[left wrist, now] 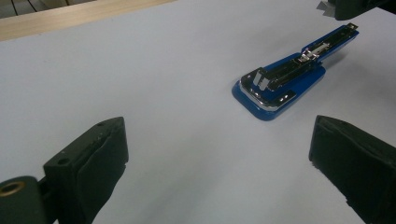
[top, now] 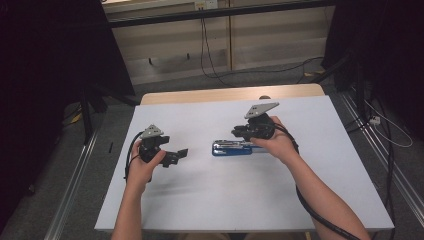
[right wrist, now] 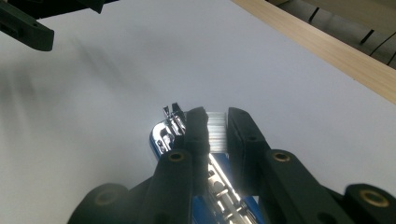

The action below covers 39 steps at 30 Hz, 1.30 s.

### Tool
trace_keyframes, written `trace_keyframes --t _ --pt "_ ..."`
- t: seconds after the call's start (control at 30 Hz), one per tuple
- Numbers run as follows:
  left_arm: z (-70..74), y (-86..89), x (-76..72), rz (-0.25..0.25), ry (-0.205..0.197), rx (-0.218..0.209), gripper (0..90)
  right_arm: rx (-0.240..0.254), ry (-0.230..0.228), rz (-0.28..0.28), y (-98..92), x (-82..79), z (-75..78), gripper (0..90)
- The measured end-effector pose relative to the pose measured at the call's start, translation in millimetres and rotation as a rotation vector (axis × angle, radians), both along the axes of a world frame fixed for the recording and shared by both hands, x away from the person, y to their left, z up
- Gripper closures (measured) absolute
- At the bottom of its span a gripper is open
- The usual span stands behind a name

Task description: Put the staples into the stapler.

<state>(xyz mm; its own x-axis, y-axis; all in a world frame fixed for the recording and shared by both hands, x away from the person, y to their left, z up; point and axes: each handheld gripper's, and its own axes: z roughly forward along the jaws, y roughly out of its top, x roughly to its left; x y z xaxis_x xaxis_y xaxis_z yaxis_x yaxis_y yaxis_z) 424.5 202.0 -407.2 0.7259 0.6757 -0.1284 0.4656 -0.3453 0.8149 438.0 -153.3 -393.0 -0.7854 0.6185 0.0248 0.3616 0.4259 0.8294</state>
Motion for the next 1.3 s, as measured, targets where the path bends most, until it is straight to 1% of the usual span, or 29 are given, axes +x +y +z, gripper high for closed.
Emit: trace_keyframes --t 0.13,0.27,0.3,0.4,0.47,0.6,0.67,0.83,0.9,0.97,1.03,1.13,1.2,1.23,1.3 --pt "0.6 2.6 -0.5 0.009 -0.002 0.003 4.7 -0.049 -0.023 0.051 2.6 2.9 0.5 79.1" --pt "0.6 3.8 -1.9 0.008 0.002 0.013 4.7 -0.066 -0.028 0.084 3.5 5.8 0.0 79.1" --pt "0.3 4.1 -2.3 0.011 0.0 0.009 4.7 -0.067 -0.027 0.093 3.6 6.8 -0.2 79.1" --pt "-1.3 5.1 -3.9 0.011 0.002 0.011 4.9 -0.066 -0.023 0.114 4.5 9.8 -0.8 79.1" --pt "-2.0 5.3 -4.6 0.011 0.012 0.01 4.8 -0.06 -0.021 0.129 4.8 10.9 -0.9 79.1" --pt "-1.6 5.1 -3.9 0.01 0.0 0.006 4.9 -0.037 -0.016 0.15 5.6 11.2 -1.4 79.1" --pt "-1.6 4.8 -3.5 0.011 -0.002 0.006 4.9 -0.044 -0.02 0.168 6.5 12.5 -2.7 79.1" --pt "-2.5 3.8 -3.1 0.006 0.005 0.006 4.9 -0.038 -0.004 0.205 9.0 17.2 -5.0 79.1" --pt "-2.6 4.1 -2.7 0.006 0.003 0.009 4.9 -0.045 -0.001 0.207 10.3 19.5 -5.7 79.1" --pt "-2.4 4.1 -2.9 0.011 0.008 -0.003 4.9 -0.043 0.006 0.212 11.0 21.9 -6.8 79.1" --pt "-1.9 4.7 -2.7 0.01 0.003 -0.006 4.9 -0.042 0.016 0.219 11.4 24.1 -7.8 79.1" --pt "-1.9 5.4 -2.6 0.01 0.003 -0.002 4.9 -0.024 0.036 0.223 12.0 26.6 -9.3 79.1" --pt "-1.9 5.7 -2.5 0.01 0.003 -0.001 4.9 -0.002 0.046 0.23 12.0 28.4 -9.9 79.1" --pt "-1.9 5.7 -2.7 0.011 0.003 -0.003 4.9 0.0 0.047 0.234 12.0 29.3 -10.1 79.1" --pt "-1.9 6.1 -2.9 0.005 0.001 0.007 4.9 -0.002 0.05 0.245 12.3 31.0 -10.4 79.1"
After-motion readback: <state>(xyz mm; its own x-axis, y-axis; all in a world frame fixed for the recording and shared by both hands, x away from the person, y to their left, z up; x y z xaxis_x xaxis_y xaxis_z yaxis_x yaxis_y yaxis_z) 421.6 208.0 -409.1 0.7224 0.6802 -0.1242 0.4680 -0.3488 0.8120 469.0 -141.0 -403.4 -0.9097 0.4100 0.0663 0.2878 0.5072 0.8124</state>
